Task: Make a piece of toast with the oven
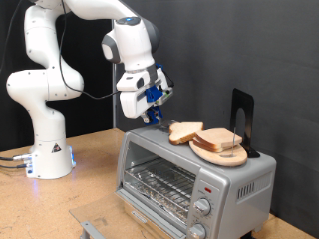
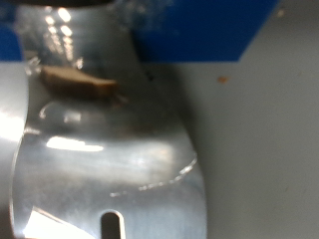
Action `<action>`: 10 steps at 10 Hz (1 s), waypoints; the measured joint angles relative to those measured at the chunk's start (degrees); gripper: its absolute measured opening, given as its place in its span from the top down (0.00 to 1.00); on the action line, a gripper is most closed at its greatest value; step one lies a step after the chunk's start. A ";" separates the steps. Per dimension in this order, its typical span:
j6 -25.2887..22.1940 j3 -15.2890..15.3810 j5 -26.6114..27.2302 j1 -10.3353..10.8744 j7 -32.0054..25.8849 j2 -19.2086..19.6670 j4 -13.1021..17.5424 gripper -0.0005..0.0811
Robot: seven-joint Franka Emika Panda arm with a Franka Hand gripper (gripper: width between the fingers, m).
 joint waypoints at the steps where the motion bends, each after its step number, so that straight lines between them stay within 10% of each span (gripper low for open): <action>1: 0.74 -0.19 0.00 -0.26 -0.21 0.10 0.02 0.50; 10: 10.13 0.74 -9.92 -3.74 -7.03 6.44 1.53 0.50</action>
